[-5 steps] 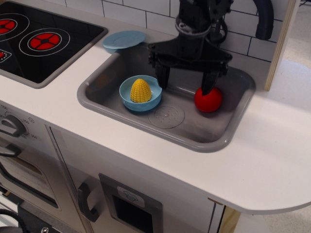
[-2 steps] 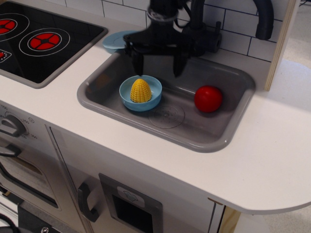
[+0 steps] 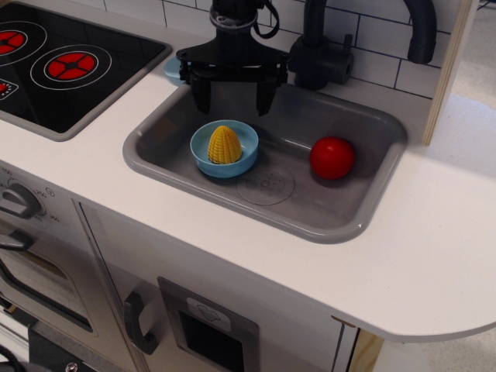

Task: Take corn out of bowl sink

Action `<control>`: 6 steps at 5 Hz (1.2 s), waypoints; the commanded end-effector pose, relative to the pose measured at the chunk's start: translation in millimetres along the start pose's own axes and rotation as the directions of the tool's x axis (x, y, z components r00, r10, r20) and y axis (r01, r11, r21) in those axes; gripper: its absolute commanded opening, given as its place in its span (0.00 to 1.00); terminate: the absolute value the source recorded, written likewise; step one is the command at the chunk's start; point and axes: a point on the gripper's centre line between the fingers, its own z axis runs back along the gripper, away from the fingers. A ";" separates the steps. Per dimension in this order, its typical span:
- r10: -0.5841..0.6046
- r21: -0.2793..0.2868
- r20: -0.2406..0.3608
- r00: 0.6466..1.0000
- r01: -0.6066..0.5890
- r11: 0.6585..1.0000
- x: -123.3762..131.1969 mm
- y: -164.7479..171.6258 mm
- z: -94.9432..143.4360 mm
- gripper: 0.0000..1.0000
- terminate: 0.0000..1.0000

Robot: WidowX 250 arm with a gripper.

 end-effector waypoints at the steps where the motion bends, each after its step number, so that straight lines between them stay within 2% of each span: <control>1: -0.002 -0.009 0.006 1.000 0.002 1.000 7.2 14.5 -13.4 1.00 0.00; 2: -0.016 -0.029 0.009 1.000 0.017 0.999 7.8 23.3 -17.2 1.00 0.00; 5: 0.006 0.033 0.008 1.000 -0.006 0.999 3.6 22.5 -35.3 1.00 0.00; 6: 0.009 0.041 0.013 1.000 -0.010 0.999 2.9 22.8 -34.2 1.00 0.00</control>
